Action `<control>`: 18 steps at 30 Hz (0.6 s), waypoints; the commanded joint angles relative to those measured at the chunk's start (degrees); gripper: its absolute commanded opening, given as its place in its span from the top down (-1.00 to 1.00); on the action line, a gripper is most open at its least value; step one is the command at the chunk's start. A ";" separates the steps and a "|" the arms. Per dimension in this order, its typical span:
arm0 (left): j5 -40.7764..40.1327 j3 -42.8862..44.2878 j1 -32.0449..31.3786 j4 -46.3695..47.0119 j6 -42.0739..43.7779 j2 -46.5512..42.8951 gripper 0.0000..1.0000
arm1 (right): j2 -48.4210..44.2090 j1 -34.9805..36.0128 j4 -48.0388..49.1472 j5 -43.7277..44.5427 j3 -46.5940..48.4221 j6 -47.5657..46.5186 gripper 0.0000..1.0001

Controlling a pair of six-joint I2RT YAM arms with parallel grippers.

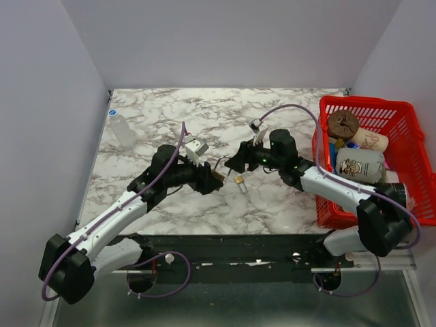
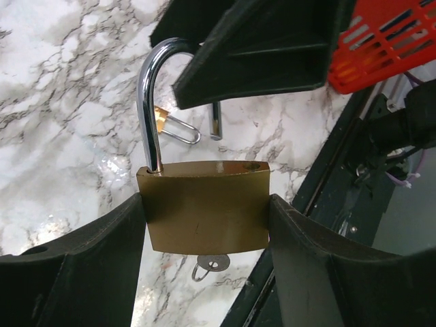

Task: Unlock with the key

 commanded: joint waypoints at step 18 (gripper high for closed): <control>17.54 -1.13 -0.21 16.11 -6.36 0.41 1.00 | 5.01 0.04 15.16 -7.07 -1.52 1.77 -0.21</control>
